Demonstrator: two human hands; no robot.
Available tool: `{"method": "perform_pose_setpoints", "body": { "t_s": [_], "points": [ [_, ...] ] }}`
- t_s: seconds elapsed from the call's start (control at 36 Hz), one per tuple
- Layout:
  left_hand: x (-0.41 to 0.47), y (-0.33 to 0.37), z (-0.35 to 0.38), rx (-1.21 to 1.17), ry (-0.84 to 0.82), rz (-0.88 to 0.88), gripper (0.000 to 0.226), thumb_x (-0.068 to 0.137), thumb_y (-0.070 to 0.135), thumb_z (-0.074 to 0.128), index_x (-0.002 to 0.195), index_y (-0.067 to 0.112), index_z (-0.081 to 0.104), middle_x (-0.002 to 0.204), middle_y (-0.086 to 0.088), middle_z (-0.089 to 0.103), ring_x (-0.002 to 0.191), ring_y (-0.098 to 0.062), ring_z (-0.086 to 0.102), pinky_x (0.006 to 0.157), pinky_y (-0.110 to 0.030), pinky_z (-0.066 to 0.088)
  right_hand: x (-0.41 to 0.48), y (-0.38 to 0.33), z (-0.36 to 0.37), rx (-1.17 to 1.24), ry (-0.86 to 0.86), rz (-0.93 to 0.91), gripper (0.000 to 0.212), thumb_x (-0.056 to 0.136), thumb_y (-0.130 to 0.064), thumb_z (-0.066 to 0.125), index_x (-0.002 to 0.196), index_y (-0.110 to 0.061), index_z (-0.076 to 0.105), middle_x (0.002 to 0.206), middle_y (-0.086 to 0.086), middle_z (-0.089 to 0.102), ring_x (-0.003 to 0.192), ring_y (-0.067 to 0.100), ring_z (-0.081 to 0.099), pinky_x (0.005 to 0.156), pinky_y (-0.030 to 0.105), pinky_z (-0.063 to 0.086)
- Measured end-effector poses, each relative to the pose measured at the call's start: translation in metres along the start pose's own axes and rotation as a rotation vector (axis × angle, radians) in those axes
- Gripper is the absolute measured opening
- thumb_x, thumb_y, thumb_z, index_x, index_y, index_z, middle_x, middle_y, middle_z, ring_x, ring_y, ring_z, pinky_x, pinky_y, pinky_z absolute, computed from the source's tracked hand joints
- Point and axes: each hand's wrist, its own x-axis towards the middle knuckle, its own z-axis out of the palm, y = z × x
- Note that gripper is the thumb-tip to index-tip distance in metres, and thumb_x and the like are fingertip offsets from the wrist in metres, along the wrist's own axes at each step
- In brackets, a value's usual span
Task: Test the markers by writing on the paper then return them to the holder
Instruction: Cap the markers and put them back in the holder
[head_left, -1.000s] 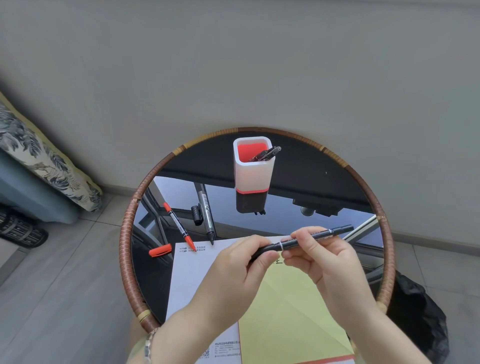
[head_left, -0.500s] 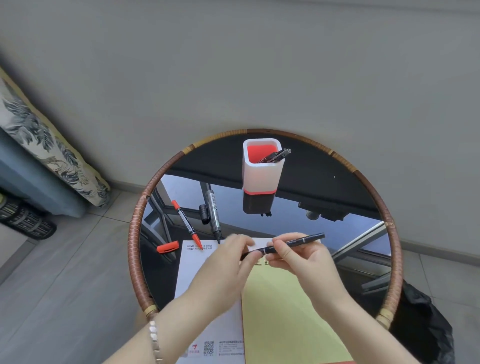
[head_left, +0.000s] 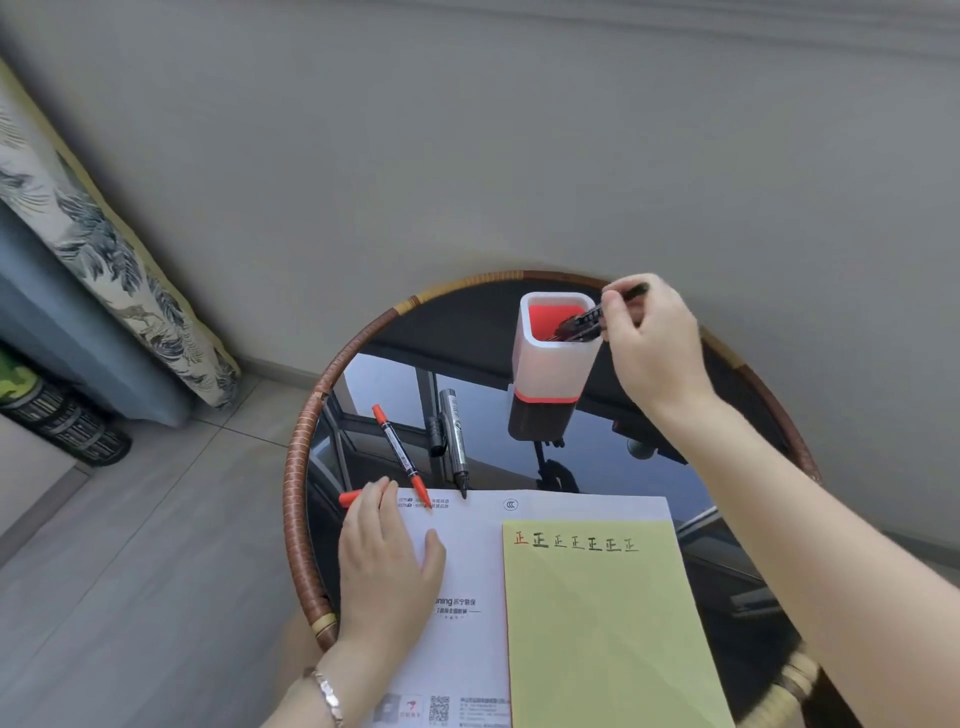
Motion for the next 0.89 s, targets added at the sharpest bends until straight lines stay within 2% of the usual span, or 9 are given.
{"method": "perform_pose_setpoints", "body": {
  "t_s": [0.08,0.14,0.19,0.33,0.5,0.61,0.72,0.81,0.89],
  "points": [
    [0.0,0.0,-0.001,0.016,-0.009,0.001,0.057,0.076,0.034,0.042,0.118,-0.004,0.05,0.119,-0.019,0.057,0.116,-0.026,0.036,0.096,-0.048,0.04,0.007,0.009,0.014,-0.143,-0.055,-0.024,0.018,0.095,-0.016,0.045,0.103,-0.007,0.059,0.102,0.006,0.052,0.085,0.013,0.048,0.067,0.006,0.032],
    [0.0,-0.001,-0.001,0.028,-0.01,0.004,0.058,0.077,0.035,0.039,0.118,-0.003,0.05,0.119,-0.018,0.057,0.116,-0.026,0.037,0.096,-0.047,0.039,0.008,0.016,0.019,-0.201,-0.063,-0.059,0.019,0.092,-0.014,0.05,0.109,-0.008,0.056,0.103,0.007,0.059,0.087,0.016,0.053,0.072,0.02,0.038],
    [0.0,0.0,-0.002,0.036,-0.012,0.005,0.058,0.077,0.036,0.037,0.118,-0.003,0.049,0.118,-0.018,0.057,0.115,-0.026,0.037,0.095,-0.047,0.041,0.008,0.022,0.021,-0.274,-0.071,-0.081,0.023,0.089,-0.015,0.056,0.111,-0.009,0.052,0.097,0.009,0.063,0.085,0.022,0.058,0.069,0.028,0.044],
    [0.001,0.0,-0.002,0.025,0.002,0.006,0.057,0.077,0.035,0.037,0.118,-0.002,0.05,0.118,-0.017,0.057,0.115,-0.026,0.038,0.098,-0.043,0.043,0.006,0.034,0.027,-0.456,-0.048,-0.179,0.024,0.086,-0.021,0.062,0.105,-0.006,0.063,0.092,0.015,0.066,0.083,0.027,0.059,0.069,0.031,0.044],
    [0.0,0.0,-0.002,0.025,-0.024,-0.009,0.056,0.077,0.035,0.036,0.119,0.0,0.048,0.118,-0.016,0.058,0.114,-0.029,0.047,0.094,-0.047,0.044,0.0,0.029,0.028,-0.596,-0.073,-0.354,0.025,0.091,-0.015,0.052,0.103,0.004,0.064,0.111,0.02,0.057,0.097,0.036,0.051,0.072,0.045,0.051],
    [-0.001,-0.002,-0.001,0.007,-0.032,-0.011,0.055,0.078,0.035,0.038,0.12,0.001,0.048,0.12,-0.014,0.058,0.114,-0.029,0.05,0.097,-0.044,0.04,-0.023,0.016,0.03,-0.484,-0.007,-0.402,0.027,0.087,-0.009,0.048,0.109,0.001,0.061,0.106,0.021,0.054,0.09,0.036,0.049,0.077,0.036,0.044],
    [0.0,-0.004,-0.001,-0.084,-0.005,-0.011,0.052,0.078,0.03,0.043,0.121,0.0,0.049,0.121,-0.016,0.056,0.117,-0.026,0.041,0.098,-0.047,0.036,-0.059,0.0,0.045,-0.312,-0.282,-0.406,0.024,0.083,-0.008,0.046,0.088,-0.002,0.069,0.085,0.014,0.065,0.081,0.033,0.059,0.069,0.033,0.048],
    [0.002,-0.006,-0.008,-0.201,0.001,-0.042,0.044,0.087,0.011,0.051,0.129,0.001,0.046,0.133,-0.012,0.047,0.126,-0.028,0.04,0.107,-0.034,0.026,-0.08,-0.013,0.069,-0.308,-0.544,-0.231,0.024,0.088,-0.008,0.047,0.099,-0.007,0.068,0.096,0.011,0.068,0.091,0.03,0.06,0.077,0.033,0.047],
    [0.006,-0.012,-0.016,-0.299,-0.017,-0.047,0.043,0.089,-0.001,0.045,0.131,0.004,0.044,0.136,-0.006,0.042,0.127,-0.019,0.034,0.108,-0.021,0.02,-0.089,-0.023,0.101,-0.344,-0.658,-0.102,0.025,0.09,-0.011,0.046,0.107,-0.009,0.064,0.107,0.012,0.064,0.099,0.032,0.058,0.082,0.038,0.049]
  ]
}}
